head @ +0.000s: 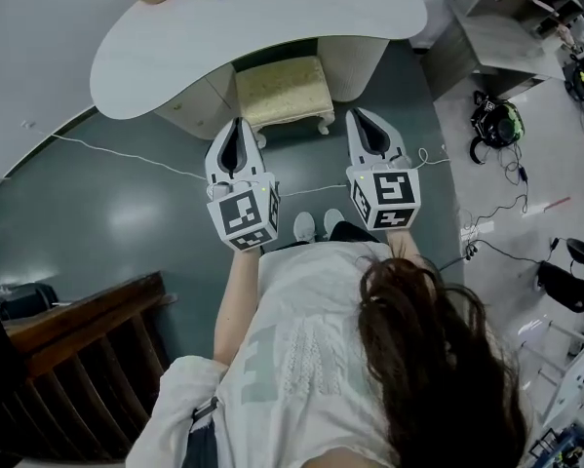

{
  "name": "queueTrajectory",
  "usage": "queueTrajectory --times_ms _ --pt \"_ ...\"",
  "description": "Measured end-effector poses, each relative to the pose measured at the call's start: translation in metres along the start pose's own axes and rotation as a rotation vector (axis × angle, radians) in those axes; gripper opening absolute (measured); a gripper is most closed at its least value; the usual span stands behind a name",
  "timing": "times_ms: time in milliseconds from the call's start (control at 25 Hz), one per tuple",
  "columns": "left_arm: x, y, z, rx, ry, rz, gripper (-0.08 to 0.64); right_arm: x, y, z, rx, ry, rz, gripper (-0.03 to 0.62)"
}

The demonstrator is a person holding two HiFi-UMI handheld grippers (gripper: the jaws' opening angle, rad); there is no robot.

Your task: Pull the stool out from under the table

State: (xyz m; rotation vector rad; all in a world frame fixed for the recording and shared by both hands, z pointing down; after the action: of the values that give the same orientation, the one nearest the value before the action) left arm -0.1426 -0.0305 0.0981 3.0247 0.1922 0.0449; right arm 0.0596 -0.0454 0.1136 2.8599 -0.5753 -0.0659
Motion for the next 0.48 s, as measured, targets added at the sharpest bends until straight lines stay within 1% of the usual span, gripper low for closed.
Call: queueTrajectory --times_ms 120,200,280,360,480 --pt "0.002 0.003 0.007 0.005 -0.029 0.013 0.029 0.003 0.003 0.001 -0.015 0.005 0.023 0.032" --pt "0.0 0.007 0.011 0.016 -0.023 0.026 0.029 0.004 0.008 0.004 -0.009 0.016 0.036 0.032" --pt "-0.001 0.008 0.012 0.021 -0.007 0.038 0.029 0.006 0.012 0.004 -0.01 0.001 0.038 0.032" --pt "-0.002 0.006 0.011 0.02 -0.007 0.051 0.029 0.007 0.015 0.003 -0.016 -0.018 0.036 0.034" --pt "-0.004 0.004 0.009 0.009 -0.008 0.063 0.029 0.011 0.015 0.004 -0.008 0.021 0.034 0.034"
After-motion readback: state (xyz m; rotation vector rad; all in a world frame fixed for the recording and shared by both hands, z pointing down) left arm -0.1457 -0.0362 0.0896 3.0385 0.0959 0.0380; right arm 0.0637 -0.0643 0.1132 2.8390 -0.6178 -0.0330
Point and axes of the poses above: the fingertips, and each gripper's own axes: y forward along the fingers, x to its right, z out of its top, the point moved 3 cm from there along -y, backward along the fingers, and after that the axes turned 1 degree about -z, right-handed, at the moved point
